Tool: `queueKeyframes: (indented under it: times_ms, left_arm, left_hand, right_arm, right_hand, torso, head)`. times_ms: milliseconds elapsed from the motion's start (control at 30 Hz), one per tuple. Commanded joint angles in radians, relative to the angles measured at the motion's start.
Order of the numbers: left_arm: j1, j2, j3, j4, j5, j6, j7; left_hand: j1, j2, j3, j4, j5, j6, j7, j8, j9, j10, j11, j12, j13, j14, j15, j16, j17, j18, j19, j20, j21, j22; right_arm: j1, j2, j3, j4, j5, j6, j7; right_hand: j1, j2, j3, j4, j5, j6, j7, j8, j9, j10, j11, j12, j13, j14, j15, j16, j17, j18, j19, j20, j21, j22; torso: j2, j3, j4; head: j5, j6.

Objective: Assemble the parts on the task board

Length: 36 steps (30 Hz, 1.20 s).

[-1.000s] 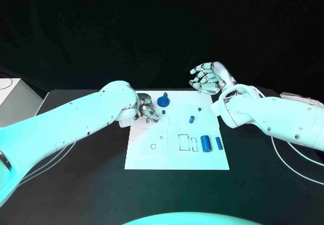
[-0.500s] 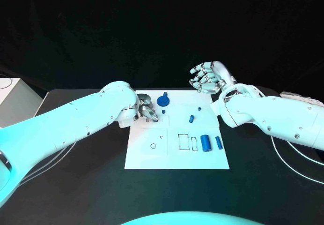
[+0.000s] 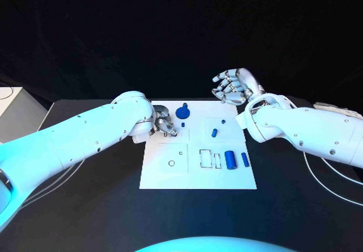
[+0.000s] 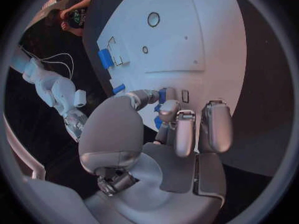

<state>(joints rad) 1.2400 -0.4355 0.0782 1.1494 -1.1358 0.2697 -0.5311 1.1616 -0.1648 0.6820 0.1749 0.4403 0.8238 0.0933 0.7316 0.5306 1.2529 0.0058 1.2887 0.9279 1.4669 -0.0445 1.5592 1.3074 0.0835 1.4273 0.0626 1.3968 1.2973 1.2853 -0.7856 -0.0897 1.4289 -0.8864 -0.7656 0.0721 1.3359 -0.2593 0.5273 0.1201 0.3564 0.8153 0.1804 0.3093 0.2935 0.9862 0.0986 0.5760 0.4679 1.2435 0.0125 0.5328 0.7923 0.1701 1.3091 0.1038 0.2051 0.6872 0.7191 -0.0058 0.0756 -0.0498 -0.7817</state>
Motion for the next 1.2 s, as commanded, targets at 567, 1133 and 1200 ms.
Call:
queueKeyframes:
  times_ms: [567, 1133, 1200]
  left_arm:
    - [-0.001, 0.019, -0.001, -0.024, 0.005, 0.028, 0.000]
    - [-0.001, 0.040, -0.009, -0.053, 0.023, 0.056, -0.002]
    - [-0.001, 0.040, -0.009, -0.054, 0.028, 0.056, -0.002]
  left_hand:
    - [-0.004, 0.009, 0.051, -0.058, 0.006, 0.000, -0.011, 0.003, 0.004, 0.008, 0.000, -0.004, -0.002, 0.099, -0.010, 0.005, 0.250, -0.018, 0.003, -0.006, 0.004, 0.001]
    - [-0.021, 0.005, 0.042, -0.054, 0.002, 0.000, -0.011, 0.003, 0.011, 0.012, 0.000, -0.003, 0.002, 0.099, -0.010, 0.005, 0.250, -0.018, 0.003, -0.007, 0.003, 0.001]
    - [-0.020, 0.008, 0.044, -0.056, 0.004, 0.001, -0.013, 0.004, 0.013, 0.013, -0.001, -0.002, 0.004, 0.100, -0.011, 0.005, 0.251, -0.018, 0.004, -0.008, 0.003, 0.001]
  right_arm:
    - [0.000, 0.002, 0.001, 0.000, -0.005, 0.001, 0.008]
    - [0.000, 0.003, 0.001, 0.001, -0.005, 0.002, 0.007]
    - [0.000, 0.003, 0.001, 0.001, -0.005, 0.002, 0.007]
  right_hand:
    - [0.002, -0.001, -0.006, 0.002, 0.003, -0.002, 0.005, 0.005, -0.002, 0.004, 0.001, -0.007, -0.003, 0.006, 0.003, -0.005, 0.002, 0.010, 0.008, 0.003, -0.005, -0.003]
    - [0.002, -0.001, -0.006, 0.002, 0.003, -0.002, 0.005, 0.005, -0.002, 0.004, 0.001, -0.007, -0.003, 0.006, 0.003, -0.005, 0.002, 0.010, 0.008, 0.003, -0.005, -0.003]
    - [0.002, -0.001, -0.006, 0.002, 0.003, -0.002, 0.005, 0.005, -0.002, 0.004, 0.001, -0.007, -0.003, 0.006, 0.003, -0.005, 0.002, 0.010, 0.008, 0.003, -0.005, -0.003]
  torso:
    - [0.001, -0.0003, -0.0011]
    - [0.000, 0.0006, -0.0001]
    - [0.000, 0.0004, -0.0004]
  head:
    - [0.001, -0.002]
    - [-0.007, -0.007]
    - [-0.006, -0.007]
